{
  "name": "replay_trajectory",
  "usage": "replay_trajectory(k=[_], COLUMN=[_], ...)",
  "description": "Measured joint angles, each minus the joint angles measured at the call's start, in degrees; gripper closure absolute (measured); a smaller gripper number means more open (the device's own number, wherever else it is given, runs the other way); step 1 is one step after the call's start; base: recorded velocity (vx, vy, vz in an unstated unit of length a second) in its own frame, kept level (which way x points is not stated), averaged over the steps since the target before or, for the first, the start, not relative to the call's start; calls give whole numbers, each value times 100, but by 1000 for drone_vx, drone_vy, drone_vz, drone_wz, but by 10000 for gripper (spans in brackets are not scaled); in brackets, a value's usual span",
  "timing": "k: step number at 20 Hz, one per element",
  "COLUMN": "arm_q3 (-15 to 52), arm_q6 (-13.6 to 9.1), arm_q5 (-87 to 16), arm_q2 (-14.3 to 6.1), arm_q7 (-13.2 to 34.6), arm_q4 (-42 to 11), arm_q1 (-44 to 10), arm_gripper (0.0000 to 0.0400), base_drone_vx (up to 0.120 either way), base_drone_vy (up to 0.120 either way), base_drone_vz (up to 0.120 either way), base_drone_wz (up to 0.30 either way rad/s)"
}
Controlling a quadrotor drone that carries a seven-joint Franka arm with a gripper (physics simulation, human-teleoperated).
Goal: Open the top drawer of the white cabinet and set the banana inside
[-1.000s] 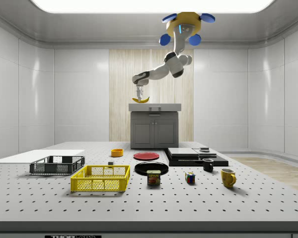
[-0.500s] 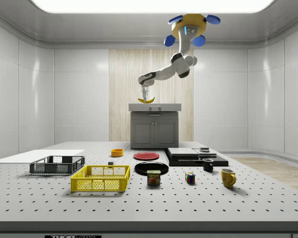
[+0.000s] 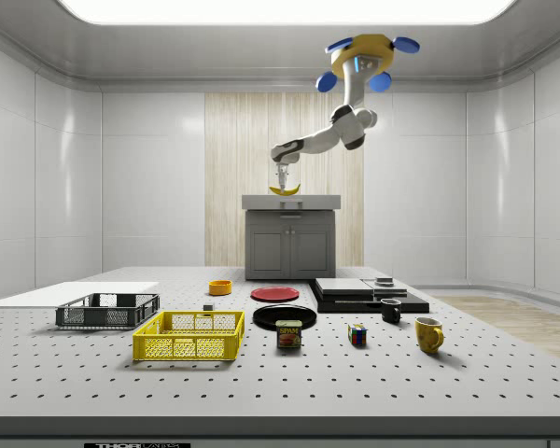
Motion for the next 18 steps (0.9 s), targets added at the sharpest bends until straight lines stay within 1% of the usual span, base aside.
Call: replay_trajectory(k=[7,8,11,12,18], arm_q3=[2,2,3,3,5], arm_q6=[26,30,41,44,65], arm_q5=[-19,-22,-30,-32,-48], arm_q2=[-31,-35,-48,-52,-76], arm_q7=[-14,-15,-21,-23,-33], arm_q4=[3,4,5,5,8], arm_q1=[16,19,25,28,41], arm_gripper=[207,207,207,207,207], base_drone_vx=[-120,-120,0,0,0], base_drone_vy=[-120,0,0,-80,-120], base_drone_vz=[0,0,107,120,7], base_drone_wz=[0,0,0,0,0])
